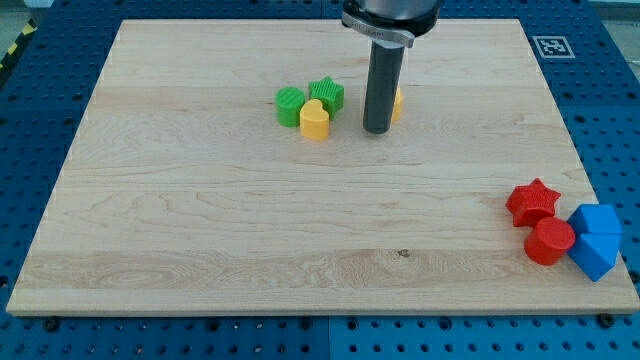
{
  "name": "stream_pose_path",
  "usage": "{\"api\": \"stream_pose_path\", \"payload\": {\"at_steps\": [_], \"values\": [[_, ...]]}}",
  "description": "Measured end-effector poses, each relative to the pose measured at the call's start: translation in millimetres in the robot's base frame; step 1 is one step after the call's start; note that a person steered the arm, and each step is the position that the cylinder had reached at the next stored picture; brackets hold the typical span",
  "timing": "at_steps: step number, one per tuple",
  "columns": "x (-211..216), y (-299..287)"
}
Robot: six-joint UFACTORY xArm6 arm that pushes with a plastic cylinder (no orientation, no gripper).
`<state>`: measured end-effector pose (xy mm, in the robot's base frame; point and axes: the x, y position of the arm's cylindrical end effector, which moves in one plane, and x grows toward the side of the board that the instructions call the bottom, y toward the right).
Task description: Move the green blocks towards the yellow hexagon
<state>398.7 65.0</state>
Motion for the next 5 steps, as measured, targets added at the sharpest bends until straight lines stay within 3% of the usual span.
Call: {"api": "stream_pose_path", "payload": {"at_steps": [3, 5], "values": [[1, 2], [2, -46]]}}
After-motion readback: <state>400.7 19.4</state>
